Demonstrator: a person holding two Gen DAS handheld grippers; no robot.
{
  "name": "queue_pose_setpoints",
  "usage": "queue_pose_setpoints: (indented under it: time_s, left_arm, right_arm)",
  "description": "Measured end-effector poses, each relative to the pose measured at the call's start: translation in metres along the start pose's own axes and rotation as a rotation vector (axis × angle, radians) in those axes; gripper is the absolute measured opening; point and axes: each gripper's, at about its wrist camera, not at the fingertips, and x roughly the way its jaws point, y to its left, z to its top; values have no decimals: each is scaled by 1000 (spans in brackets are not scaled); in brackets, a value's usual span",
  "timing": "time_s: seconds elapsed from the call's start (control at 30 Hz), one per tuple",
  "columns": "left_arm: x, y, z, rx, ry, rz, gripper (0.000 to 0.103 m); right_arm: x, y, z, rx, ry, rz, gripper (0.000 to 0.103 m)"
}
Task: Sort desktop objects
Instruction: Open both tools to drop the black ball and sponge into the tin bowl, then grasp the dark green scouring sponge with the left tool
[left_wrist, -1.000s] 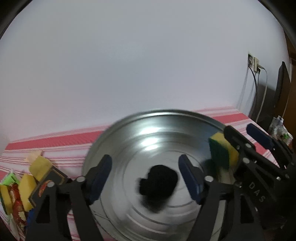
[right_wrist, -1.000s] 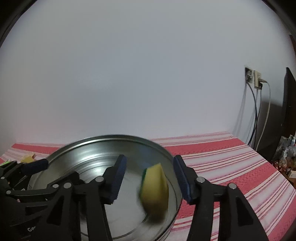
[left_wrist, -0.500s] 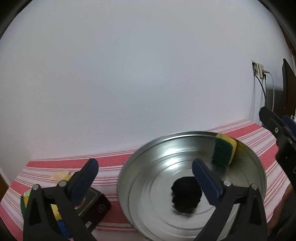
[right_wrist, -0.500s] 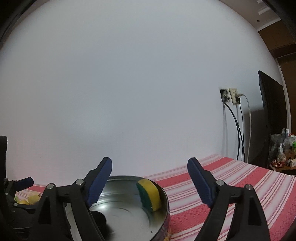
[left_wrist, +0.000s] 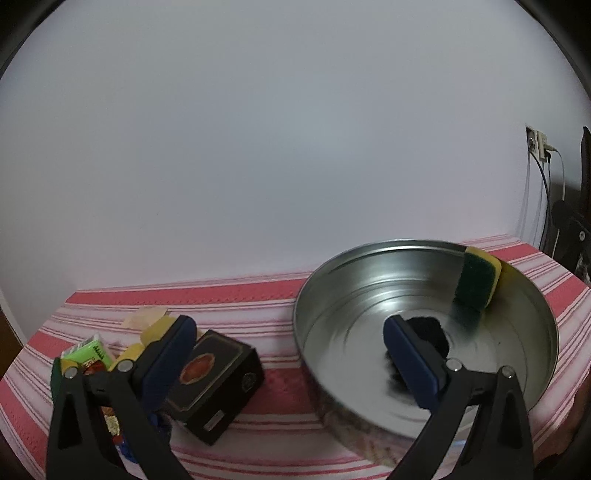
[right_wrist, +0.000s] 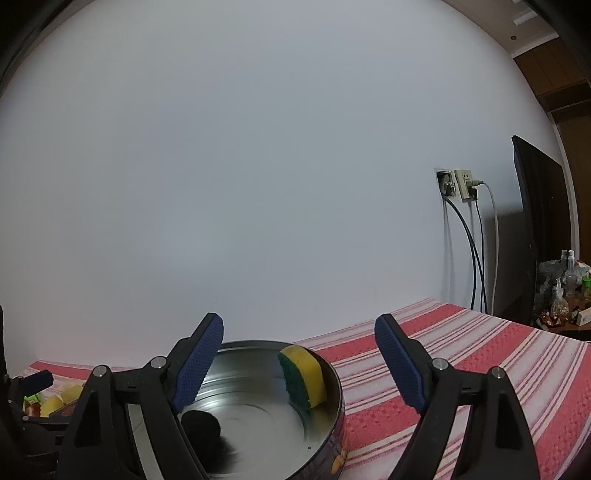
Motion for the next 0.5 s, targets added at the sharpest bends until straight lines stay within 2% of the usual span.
queue_pose_setpoints:
  time_s: [0.2, 0.37, 0.5]
  left_arm:
    - [-2, 11, -7, 17, 6, 14, 103]
    - [-1, 41, -11, -75, 41, 1, 102]
    - [2, 57, -14, -99, 58, 26, 102]
  right_arm:
    - [-12, 0, 0, -11, 4, -1, 86]
    - [-19, -2, 3, -9, -7, -13, 86]
    - [-26, 1, 3, 1, 0, -8, 86]
